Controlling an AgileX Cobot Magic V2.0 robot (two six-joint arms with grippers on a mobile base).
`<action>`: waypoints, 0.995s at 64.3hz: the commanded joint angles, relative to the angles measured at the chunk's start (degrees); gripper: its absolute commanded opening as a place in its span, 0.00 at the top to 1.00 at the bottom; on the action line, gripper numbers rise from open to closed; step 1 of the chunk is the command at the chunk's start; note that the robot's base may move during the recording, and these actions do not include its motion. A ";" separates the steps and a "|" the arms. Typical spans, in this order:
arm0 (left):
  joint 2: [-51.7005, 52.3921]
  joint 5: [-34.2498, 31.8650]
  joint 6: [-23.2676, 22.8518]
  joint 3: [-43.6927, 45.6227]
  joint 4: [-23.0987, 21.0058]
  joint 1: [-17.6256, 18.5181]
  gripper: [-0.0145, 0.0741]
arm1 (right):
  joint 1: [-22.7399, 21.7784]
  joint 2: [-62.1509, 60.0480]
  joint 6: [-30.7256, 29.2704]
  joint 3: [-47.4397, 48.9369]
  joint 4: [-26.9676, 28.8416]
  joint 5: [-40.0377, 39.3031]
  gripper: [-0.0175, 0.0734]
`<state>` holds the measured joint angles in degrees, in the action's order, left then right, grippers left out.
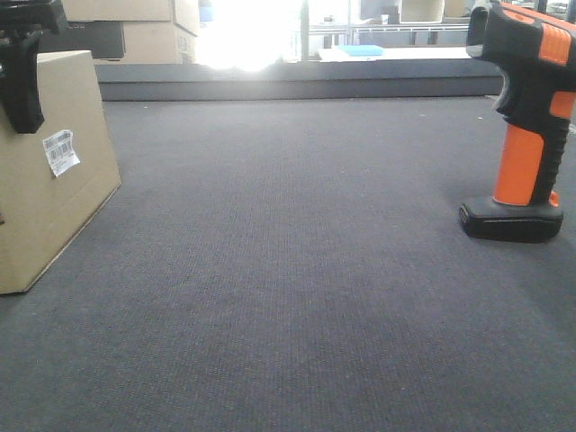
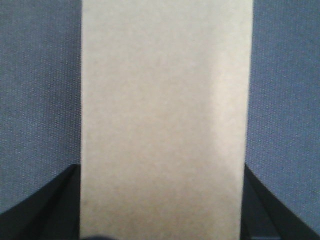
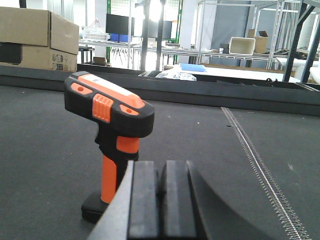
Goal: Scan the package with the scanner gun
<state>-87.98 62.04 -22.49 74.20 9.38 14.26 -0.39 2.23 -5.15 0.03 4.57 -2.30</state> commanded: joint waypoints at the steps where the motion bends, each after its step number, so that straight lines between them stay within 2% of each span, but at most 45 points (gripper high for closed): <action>1: 0.18 0.58 -0.45 -0.01 0.75 0.19 0.74 | 0.24 -0.23 -0.41 -0.03 -0.40 -1.13 0.98; 18: 0.18 1.94 -0.07 -0.01 1.27 0.19 0.74 | 0.22 -0.23 -0.41 -0.03 -0.40 -1.25 0.98; 28: 0.29 5.65 -0.07 0.67 1.04 0.19 0.74 | 0.22 -0.23 -0.41 -0.03 -0.40 -8.51 0.98; 32: 0.41 7.04 0.03 1.35 1.17 0.19 0.74 | 0.22 0.03 -0.41 2.13 -0.40 -4.16 0.98; 36: 1.08 7.17 0.62 1.93 1.18 0.19 0.74 | 0.22 0.57 -0.41 6.81 -0.40 5.17 0.98; 40: 1.67 7.04 1.27 2.41 0.80 0.19 0.74 | 0.22 1.75 -0.41 10.83 -0.95 10.46 0.98; 52: 3.38 7.04 2.19 3.20 -0.37 0.19 0.74 | 0.22 8.45 -0.41 18.29 -3.04 16.95 0.98; 57: 3.90 7.53 3.08 3.20 -2.29 0.19 0.74 | 0.22 12.30 -0.41 20.88 -3.02 22.63 0.98; 64: 4.38 7.53 4.36 3.20 -4.36 0.19 0.74 | 0.22 17.27 -0.41 23.35 -3.02 24.54 0.98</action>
<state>-84.65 69.54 -19.07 76.86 6.77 14.26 -0.39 16.28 -5.15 21.44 2.23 20.85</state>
